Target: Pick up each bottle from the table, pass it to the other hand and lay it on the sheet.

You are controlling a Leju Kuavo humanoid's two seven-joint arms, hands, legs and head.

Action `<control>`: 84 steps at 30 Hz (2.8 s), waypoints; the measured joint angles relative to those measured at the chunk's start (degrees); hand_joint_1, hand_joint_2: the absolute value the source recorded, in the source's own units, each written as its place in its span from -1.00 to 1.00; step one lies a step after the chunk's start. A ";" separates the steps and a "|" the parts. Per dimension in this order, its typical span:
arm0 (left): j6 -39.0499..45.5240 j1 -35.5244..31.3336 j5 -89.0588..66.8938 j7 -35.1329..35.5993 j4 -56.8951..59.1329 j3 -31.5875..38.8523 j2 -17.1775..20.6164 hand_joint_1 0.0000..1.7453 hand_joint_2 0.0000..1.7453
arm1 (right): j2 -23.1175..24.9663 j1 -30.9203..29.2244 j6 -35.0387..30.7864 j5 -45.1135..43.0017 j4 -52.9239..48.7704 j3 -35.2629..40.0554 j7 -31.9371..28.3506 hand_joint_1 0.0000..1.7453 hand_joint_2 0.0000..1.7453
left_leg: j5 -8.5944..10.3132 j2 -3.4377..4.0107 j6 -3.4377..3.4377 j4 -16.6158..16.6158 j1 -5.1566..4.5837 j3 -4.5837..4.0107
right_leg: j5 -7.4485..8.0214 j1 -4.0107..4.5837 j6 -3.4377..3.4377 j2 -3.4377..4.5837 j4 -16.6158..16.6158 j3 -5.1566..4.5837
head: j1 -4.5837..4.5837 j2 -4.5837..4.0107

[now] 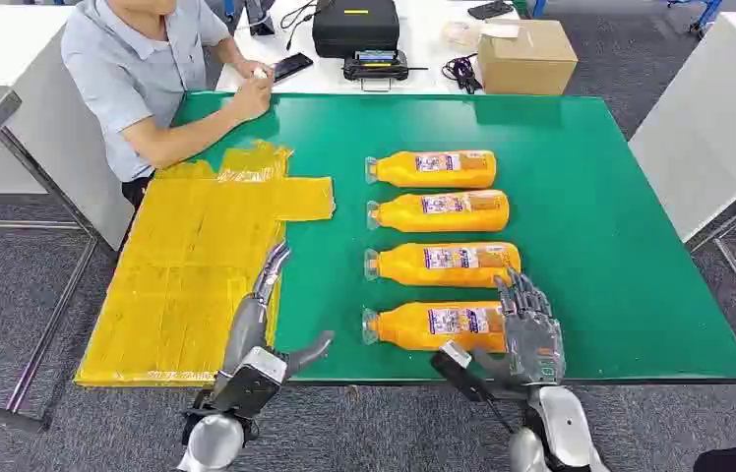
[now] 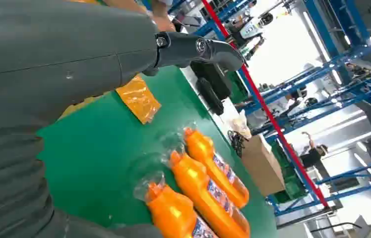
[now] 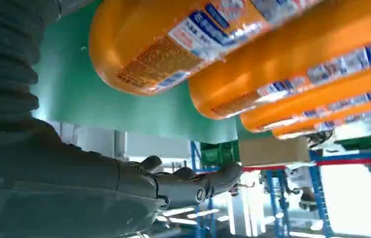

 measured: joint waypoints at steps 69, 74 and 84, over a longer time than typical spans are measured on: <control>-0.92 -2.27 1.88 -3.04 4.83 -4.24 0.04 -1.00 1.00 | -18.20 -10.87 11.36 -11.89 17.96 13.11 0.41 1.00 1.00 | 0.02 0.00 0.05 0.02 -0.03 0.39 | 0.02 -0.01 0.01 0.00 -0.03 0.36 | -0.02 0.00; -0.94 -2.38 2.08 -3.26 5.11 -4.57 0.04 -1.00 1.00 | -19.36 -10.57 11.82 -14.21 17.96 13.33 -0.07 1.00 1.00 | 0.02 -0.01 0.05 0.02 -0.03 0.47 | 0.01 -0.01 0.01 0.00 -0.04 0.40 | -0.02 0.00; -0.96 -2.48 2.47 -3.45 5.27 -4.87 0.07 -1.00 1.00 | -20.41 -10.21 12.28 -16.18 17.92 13.44 -0.61 1.00 1.00 | 0.01 -0.01 0.06 0.02 -0.03 0.66 | 0.01 -0.01 0.01 0.00 -0.05 0.55 | -0.02 0.00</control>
